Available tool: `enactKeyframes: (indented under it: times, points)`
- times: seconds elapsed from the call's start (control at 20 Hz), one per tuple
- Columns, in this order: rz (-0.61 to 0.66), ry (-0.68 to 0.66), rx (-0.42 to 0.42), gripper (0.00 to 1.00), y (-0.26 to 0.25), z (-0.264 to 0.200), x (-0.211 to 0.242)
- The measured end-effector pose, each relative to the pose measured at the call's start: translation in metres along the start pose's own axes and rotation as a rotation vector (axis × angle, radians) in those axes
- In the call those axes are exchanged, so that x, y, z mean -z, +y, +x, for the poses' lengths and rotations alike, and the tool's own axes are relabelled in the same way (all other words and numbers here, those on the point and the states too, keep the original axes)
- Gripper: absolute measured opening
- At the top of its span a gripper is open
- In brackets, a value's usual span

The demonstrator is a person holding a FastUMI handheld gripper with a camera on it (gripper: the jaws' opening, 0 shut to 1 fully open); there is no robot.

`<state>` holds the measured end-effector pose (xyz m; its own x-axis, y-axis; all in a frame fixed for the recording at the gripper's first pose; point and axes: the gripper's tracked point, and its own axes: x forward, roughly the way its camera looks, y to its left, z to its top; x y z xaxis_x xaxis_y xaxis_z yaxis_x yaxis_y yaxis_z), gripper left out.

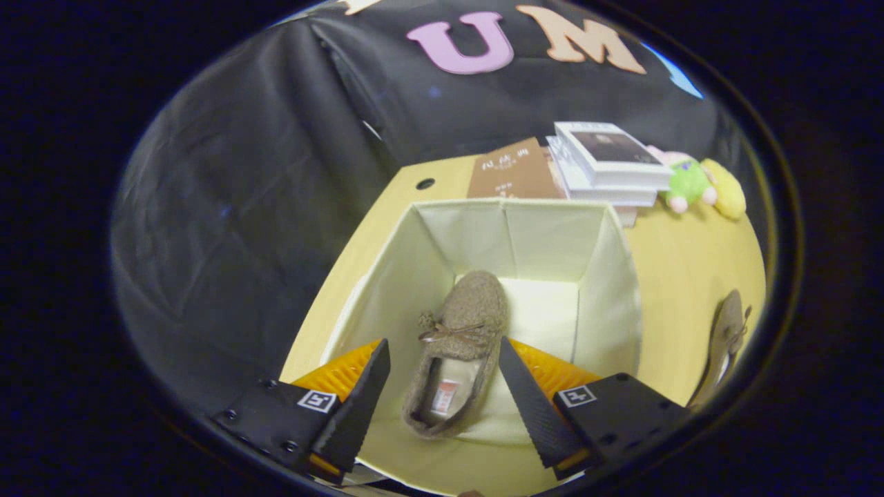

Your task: Open the storage box then place both shoes into the box .Put the left shoe in first, then the right shoe, with the right side of both shoes facing outward in a uniform manner.

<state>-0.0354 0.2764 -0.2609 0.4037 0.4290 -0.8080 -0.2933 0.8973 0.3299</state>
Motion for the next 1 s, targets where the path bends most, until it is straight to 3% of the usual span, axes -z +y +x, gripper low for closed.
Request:
enactKeyframes:
  times: [0.35,1.0]
  points:
    - [-0.165,-0.189,0.033,1.0,-0.045,-0.064,-0.035]
    - [-0.145,-0.263,0.311,1.0,-0.229,-0.159,-0.025]
